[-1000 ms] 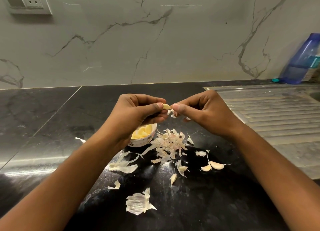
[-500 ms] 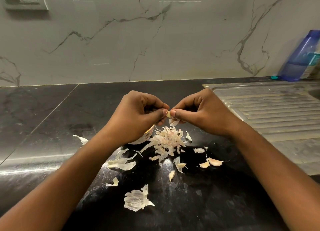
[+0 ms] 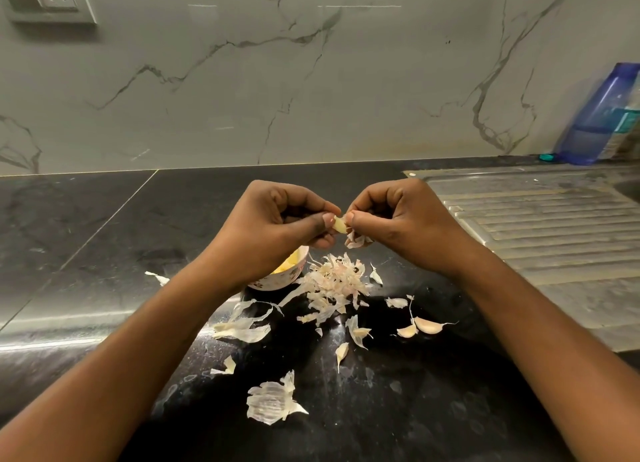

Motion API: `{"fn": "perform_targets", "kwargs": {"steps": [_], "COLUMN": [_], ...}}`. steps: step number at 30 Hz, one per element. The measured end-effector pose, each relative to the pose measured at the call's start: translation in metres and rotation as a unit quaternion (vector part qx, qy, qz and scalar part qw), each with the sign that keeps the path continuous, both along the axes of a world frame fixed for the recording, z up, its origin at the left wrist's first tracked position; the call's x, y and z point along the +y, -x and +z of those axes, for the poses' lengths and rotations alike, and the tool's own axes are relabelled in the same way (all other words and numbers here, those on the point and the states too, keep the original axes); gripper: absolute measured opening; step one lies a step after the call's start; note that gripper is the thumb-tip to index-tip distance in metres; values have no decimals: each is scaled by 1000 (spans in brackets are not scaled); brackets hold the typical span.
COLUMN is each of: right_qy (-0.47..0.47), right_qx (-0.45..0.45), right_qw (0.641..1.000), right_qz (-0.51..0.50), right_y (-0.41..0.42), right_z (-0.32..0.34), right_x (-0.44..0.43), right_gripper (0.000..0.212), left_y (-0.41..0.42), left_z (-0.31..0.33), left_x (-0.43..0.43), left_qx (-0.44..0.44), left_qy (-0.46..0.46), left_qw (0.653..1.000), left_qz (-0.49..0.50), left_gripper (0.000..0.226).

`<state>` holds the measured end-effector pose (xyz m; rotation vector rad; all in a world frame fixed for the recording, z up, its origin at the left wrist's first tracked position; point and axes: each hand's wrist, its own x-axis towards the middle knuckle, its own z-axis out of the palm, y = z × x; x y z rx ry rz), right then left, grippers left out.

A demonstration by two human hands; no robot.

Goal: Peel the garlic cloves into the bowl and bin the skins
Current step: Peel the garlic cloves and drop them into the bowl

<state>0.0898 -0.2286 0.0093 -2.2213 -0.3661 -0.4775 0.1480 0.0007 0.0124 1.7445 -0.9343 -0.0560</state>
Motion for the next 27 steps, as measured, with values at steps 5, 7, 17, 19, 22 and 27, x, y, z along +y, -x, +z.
{"fn": "perform_targets", "kwargs": {"steps": [5, 7, 17, 19, 22, 27], "right_qy": [10, -1, -2, 16, 36, 61], "right_qx": [13, 32, 64, 75, 80, 75], "right_qw": [999, 999, 998, 997, 996, 995], "right_qz": [-28, -12, 17, 21, 16, 2], "right_y": [-2, -1, 0, 0, -1, 0], "right_z": [-2, -2, -1, -1, -2, -4], "right_x": [-5, -6, -6, -4, -3, -5], "right_gripper": [4, 5, 31, 33, 35, 11], "left_y": [0, -1, -2, -2, -2, -2], "left_z": [0, -1, -3, -3, -1, 10], "left_x": [0, 1, 1, 1, 2, 10], "left_qx": [23, 14, -41, -47, -41, -9], "left_qy": [6, -4, -24, -25, -23, -22], "left_qw": [1000, 1000, 996, 995, 995, 997], "left_qz": [-2, 11, 79, 86, 90, 77], "left_gripper": [20, 19, 20, 20, 20, 19]}}
